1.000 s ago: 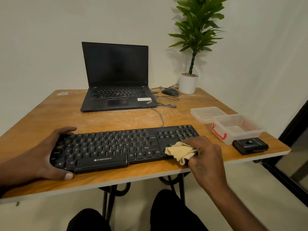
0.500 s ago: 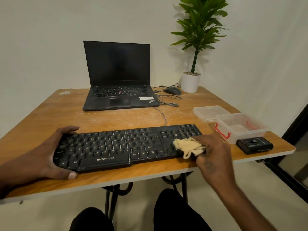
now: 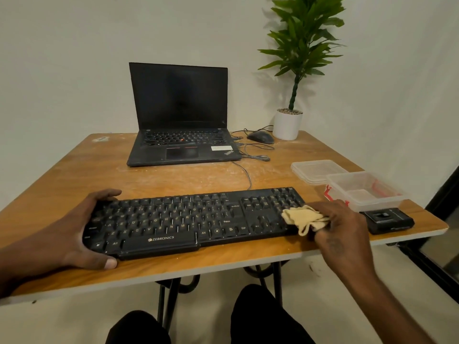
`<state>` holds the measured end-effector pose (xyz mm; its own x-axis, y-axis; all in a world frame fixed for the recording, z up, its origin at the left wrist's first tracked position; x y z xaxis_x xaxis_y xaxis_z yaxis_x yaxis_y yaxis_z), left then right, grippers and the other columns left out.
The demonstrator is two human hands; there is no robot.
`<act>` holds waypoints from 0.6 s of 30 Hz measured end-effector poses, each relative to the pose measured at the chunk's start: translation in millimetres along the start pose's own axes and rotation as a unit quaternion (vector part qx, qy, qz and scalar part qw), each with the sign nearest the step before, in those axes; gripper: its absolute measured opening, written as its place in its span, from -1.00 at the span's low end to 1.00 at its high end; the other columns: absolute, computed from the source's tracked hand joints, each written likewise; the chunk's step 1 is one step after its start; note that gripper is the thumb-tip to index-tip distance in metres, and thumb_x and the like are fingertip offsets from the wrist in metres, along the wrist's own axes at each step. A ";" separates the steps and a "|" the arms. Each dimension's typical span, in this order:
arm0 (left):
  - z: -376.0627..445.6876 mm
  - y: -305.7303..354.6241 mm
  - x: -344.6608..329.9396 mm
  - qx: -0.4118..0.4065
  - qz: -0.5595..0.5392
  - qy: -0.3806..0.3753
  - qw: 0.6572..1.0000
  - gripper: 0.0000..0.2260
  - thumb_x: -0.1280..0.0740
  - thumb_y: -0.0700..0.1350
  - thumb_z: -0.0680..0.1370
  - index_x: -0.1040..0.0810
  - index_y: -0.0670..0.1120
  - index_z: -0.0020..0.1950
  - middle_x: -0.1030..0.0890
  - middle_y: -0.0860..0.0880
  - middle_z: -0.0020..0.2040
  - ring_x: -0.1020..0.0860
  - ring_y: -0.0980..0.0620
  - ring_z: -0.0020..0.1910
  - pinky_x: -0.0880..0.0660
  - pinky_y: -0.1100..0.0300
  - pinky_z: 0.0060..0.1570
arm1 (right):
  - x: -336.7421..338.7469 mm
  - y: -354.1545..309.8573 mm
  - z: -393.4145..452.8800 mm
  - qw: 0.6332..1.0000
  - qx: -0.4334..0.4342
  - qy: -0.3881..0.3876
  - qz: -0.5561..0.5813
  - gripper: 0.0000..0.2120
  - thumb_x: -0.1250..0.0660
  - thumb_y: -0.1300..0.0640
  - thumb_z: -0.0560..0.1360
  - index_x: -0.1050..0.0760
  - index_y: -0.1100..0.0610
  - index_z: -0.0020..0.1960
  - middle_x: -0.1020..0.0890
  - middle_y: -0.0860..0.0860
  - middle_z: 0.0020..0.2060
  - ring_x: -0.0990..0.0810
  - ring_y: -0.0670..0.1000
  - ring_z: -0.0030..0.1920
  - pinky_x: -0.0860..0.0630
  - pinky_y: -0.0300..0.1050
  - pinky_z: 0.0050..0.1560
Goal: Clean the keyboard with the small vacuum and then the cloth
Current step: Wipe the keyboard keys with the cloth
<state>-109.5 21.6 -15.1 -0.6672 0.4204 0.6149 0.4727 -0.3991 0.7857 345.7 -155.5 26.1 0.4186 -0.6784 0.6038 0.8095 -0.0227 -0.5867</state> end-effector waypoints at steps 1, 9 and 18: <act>0.0 0.4 0.1 0.000 -0.001 0.001 1.000 0.22 -0.77 0.28 -0.08 -0.24 0.47 0.49 -0.47 0.13 0.38 -0.57 -0.03 0.29 -0.56 -0.11 0.24 | 0.9 0.4 -0.5 1.000 -0.007 0.003 -0.007 -0.42 -0.36 0.60 0.27 -0.68 0.12 0.14 -0.69 0.10 0.02 -0.53 -0.09 -0.05 -0.35 -0.45 -0.12; 1.3 -1.2 1.9 -0.001 0.008 -0.003 1.000 0.23 -0.77 0.28 -0.08 -0.24 0.45 0.50 -0.47 0.13 0.39 -0.58 -0.07 0.29 -0.56 -0.15 0.24 | -40.5 -51.7 -15.4 0.997 0.028 -0.034 0.059 -0.41 -0.34 0.54 0.25 -0.68 0.07 0.15 -0.58 -0.09 -0.10 -0.53 -0.23 -0.10 -0.46 -0.49 -0.14; 0.6 -3.1 0.9 -0.005 0.007 -0.002 1.000 0.22 -0.76 0.29 -0.09 -0.24 0.46 0.49 -0.46 0.16 0.38 -0.56 -0.03 0.30 -0.56 -0.10 0.24 | -28.9 -45.9 14.1 0.994 -0.006 -0.098 -0.041 -0.46 -0.36 0.46 0.37 -0.62 0.02 0.24 -0.62 -0.14 -0.15 -0.48 -0.21 -0.27 -0.43 -0.38 -0.33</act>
<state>-111.3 23.7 -16.9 -0.6586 0.4178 0.6258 0.4761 -0.4126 0.7766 302.2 -124.5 43.2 0.4251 -0.5181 0.7422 0.8393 -0.0814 -0.5375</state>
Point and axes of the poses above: each hand's wrist, its own z-axis towards the middle knuckle, its own x-axis out of the back of the hand, y = z × x, the point moved 3 cm from there along z, towards the middle knuckle
